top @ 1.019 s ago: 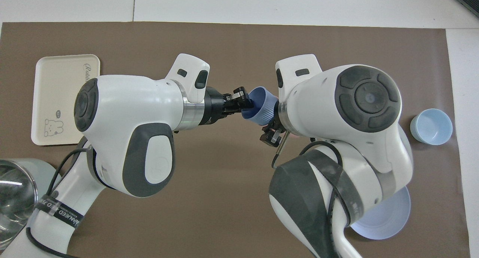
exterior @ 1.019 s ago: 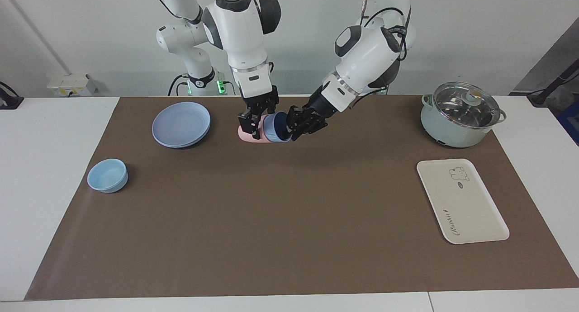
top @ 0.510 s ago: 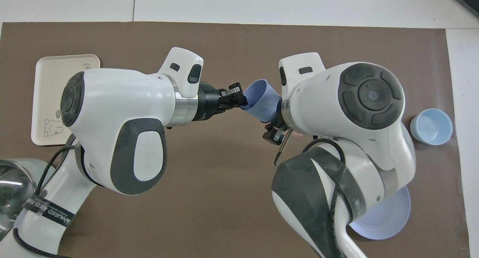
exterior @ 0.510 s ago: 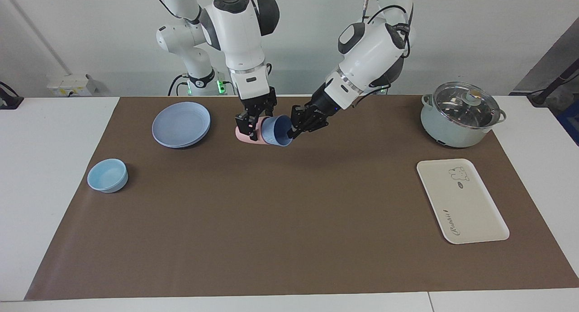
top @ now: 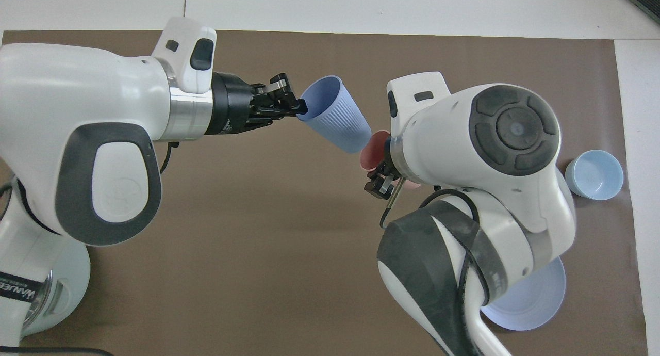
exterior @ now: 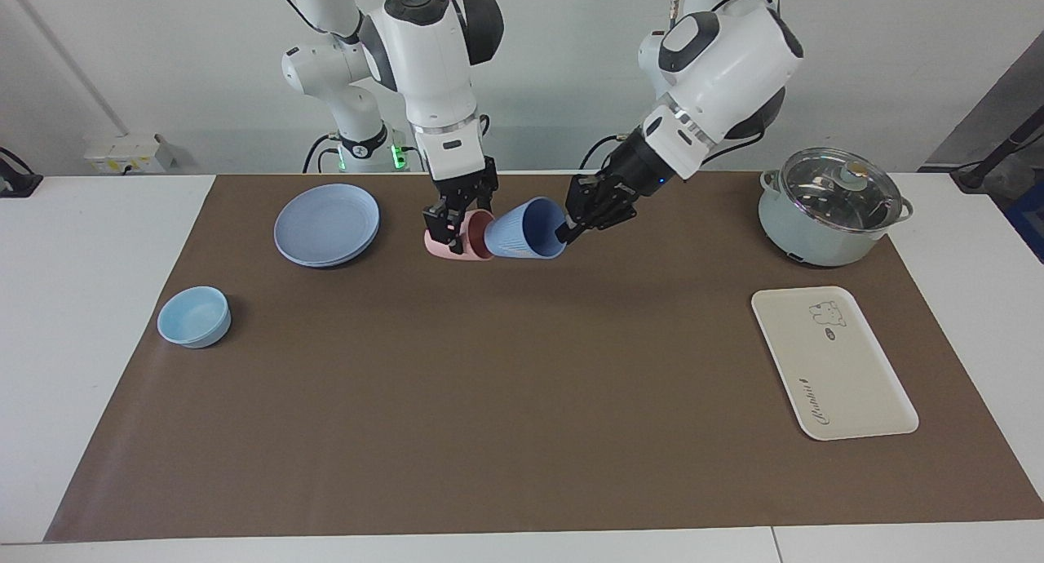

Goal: Place cup on tray
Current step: 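Carry the blue cup with the left gripper while the right gripper withdraws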

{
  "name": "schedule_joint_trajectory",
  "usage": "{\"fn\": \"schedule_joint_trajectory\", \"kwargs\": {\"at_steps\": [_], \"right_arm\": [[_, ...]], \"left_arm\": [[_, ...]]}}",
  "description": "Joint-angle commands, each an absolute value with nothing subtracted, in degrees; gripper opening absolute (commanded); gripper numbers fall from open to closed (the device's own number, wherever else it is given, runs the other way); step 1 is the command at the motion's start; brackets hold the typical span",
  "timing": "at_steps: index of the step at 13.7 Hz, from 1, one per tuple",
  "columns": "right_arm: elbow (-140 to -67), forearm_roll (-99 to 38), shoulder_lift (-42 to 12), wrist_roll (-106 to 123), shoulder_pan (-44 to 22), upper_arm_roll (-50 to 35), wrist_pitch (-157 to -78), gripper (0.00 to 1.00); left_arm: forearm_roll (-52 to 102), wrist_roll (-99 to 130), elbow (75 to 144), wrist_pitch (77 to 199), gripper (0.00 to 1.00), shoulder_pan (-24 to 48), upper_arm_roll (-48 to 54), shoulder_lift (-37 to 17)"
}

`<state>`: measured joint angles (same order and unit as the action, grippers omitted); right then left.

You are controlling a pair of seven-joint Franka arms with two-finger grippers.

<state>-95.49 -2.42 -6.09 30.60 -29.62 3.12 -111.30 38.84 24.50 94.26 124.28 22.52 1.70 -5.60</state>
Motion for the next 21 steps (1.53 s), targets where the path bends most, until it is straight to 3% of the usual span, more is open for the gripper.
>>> {"fn": "schedule_joint_trajectory", "kwargs": {"at_steps": [1, 4, 9, 11, 13, 15, 21], "right_arm": [[-95.01, -2.55, -5.89, 30.06, -26.55, 2.72, -111.18, 0.00], [-95.18, -10.34, -5.89, 35.64, -20.24, 2.72, -116.17, 0.00], [-101.41, -31.33, -6.24, 54.97, -7.84, 2.72, -127.86, 0.00], [-106.32, -45.79, -8.69, 69.96, -6.24, 2.72, -137.58, 0.00], [-109.58, -63.46, -10.54, 84.13, -5.89, 2.81, -141.93, 0.00], [-111.26, -74.05, -11.68, 93.12, -2.74, 2.81, -140.37, 0.00], [-117.24, -85.05, -13.44, 113.34, 5.70, 2.81, -130.88, 0.00]], "left_arm": [[32.12, 24.35, 92.12, 121.64, 0.00, 18.65, 1.85, -4.83], [22.45, 23.91, 92.90, 120.59, 0.00, 13.90, 1.58, -4.57], [17.84, 0.20, 98.00, 118.83, 0.00, -2.69, 1.49, -2.37], [17.84, -4.11, 98.26, 120.31, 0.00, -7.97, 1.58, -2.98], [17.84, -8.85, 100.97, 124.43, 0.00, -11.67, 1.58, -4.13], [17.84, -11.59, 103.87, 130.31, 0.00, -12.92, 1.58, -6.05], [17.84, -16.77, 105.38, 141.39, 0.00, -16.61, 1.58, -12.99]]}}
